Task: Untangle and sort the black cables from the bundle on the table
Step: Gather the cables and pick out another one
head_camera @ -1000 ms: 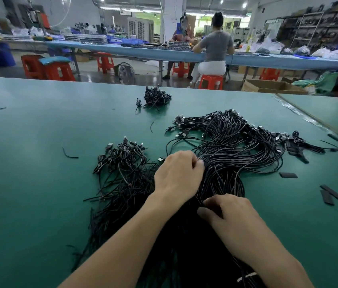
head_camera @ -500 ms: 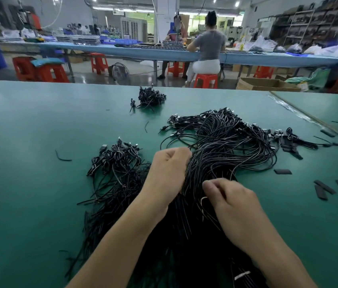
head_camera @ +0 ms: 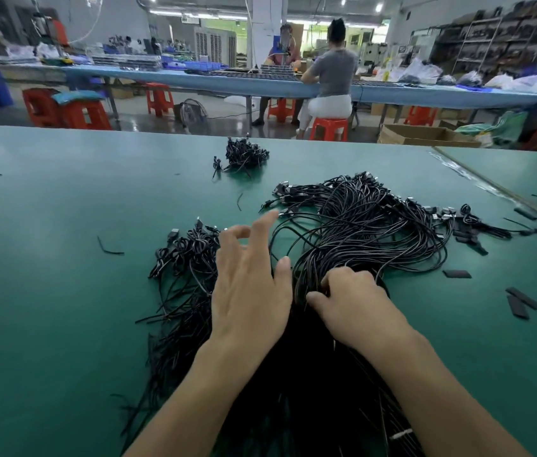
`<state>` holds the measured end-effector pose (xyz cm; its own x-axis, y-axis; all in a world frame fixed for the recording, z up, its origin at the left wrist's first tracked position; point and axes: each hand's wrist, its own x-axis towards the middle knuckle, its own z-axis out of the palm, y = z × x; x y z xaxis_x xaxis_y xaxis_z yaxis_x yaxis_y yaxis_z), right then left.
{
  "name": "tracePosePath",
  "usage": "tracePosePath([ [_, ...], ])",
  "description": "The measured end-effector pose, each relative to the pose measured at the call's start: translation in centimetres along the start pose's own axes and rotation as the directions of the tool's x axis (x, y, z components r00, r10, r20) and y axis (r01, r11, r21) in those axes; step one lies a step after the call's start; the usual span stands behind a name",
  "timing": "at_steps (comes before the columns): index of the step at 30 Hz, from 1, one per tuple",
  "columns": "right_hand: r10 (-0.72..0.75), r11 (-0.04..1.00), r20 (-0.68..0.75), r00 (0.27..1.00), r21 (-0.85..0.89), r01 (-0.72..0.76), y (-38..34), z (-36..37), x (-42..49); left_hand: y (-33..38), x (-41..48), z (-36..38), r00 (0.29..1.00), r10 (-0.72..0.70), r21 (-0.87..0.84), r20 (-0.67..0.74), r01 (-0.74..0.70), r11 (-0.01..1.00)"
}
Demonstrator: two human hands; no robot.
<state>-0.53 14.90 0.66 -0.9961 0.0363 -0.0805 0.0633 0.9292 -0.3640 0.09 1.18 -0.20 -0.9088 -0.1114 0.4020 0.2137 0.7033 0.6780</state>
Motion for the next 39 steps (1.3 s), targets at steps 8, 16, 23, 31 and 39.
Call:
tracePosePath([
  [8, 0.056, 0.995, -0.217, 0.975, -0.068, -0.072, 0.2, -0.2, 0.3, 0.4, -0.6, 0.6, 0.98, 0.095, 0.104, 0.177, -0.115, 0.988],
  [16, 0.109, 0.994, -0.23, 0.967, 0.047, -0.101, 2.2, 0.8, 0.6, 0.3, -1.3, 1.4, 0.983, 0.144, 0.299, 0.111, -0.171, 0.939],
  [23, -0.193, 0.872, -0.422, 0.886, 0.34, 0.352, 0.5, -1.1, -1.1, -0.1, -1.1, 1.8, 0.977, 0.089, 0.248, 0.192, -0.136, 0.959],
  [31, -0.541, 0.707, -0.233, 0.808, 0.394, 0.587, -0.7, -2.4, -4.7, 0.1, -1.2, 1.3, 0.961, 0.112, 0.029, 0.252, -0.124, 0.992],
  [39, -0.031, 0.968, -0.261, 0.965, 0.234, 0.094, 2.6, -1.9, -2.6, -0.8, -0.8, 1.4, 0.989, 0.071, 0.154, 0.127, -0.09, 0.984],
])
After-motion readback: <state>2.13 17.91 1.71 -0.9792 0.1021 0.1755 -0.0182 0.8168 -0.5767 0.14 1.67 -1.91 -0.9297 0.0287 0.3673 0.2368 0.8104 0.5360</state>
